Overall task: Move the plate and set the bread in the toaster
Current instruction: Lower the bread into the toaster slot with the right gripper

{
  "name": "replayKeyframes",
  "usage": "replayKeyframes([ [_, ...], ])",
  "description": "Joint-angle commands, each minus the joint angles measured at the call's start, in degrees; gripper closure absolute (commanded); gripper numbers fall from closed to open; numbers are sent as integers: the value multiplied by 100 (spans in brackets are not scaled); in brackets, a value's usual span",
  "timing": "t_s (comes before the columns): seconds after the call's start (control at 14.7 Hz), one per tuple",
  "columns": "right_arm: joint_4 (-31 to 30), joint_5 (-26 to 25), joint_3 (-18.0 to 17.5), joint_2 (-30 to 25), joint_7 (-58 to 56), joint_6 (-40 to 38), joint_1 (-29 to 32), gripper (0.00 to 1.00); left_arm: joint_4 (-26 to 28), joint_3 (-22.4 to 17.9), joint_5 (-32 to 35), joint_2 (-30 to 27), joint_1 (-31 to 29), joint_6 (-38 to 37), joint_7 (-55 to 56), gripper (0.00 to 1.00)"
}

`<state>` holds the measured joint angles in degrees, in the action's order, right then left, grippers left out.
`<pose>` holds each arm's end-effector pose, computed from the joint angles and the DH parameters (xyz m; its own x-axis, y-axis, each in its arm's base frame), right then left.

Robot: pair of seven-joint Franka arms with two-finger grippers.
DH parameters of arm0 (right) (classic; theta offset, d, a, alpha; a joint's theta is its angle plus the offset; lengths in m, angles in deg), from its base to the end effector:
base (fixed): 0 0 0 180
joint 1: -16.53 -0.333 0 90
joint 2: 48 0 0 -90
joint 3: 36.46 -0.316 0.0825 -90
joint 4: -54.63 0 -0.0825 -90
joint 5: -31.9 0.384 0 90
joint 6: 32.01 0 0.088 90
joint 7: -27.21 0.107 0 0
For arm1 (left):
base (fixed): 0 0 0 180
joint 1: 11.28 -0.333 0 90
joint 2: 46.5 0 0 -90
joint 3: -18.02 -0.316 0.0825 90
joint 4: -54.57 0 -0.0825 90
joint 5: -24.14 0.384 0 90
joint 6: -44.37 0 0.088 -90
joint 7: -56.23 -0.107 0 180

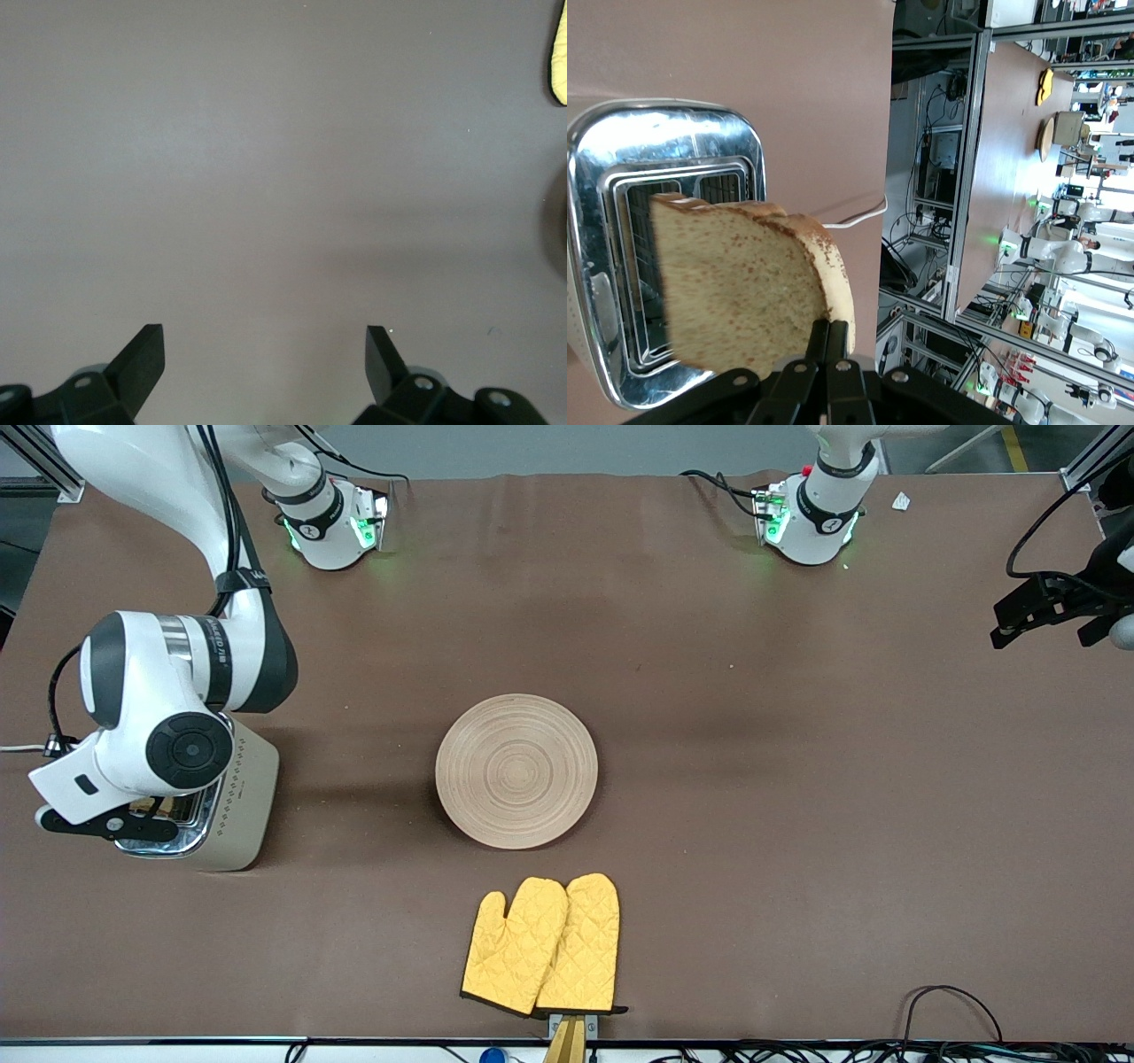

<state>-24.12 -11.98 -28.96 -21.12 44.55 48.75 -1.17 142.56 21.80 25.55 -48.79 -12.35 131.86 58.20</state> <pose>0.6544 0.0501 0.4586 0.9796 -0.1456 -0.1388 0.0198 -0.6171 0.7867 0.5374 -0.0235 0.6589 0.9994 -0.0119 0.0321 -0.0110 -0.9996 -0.0261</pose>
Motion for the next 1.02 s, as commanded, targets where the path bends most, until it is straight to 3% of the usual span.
replayKeyframes([
  [0.0,-228,64,-47,-165,121,-122,-75,100,-62,8,53,-44,-8,-110,-39,0],
  [0.95,-588,108,-47,-122,191,273,-40,99,-62,8,44,-53,-8,-110,-65,0],
])
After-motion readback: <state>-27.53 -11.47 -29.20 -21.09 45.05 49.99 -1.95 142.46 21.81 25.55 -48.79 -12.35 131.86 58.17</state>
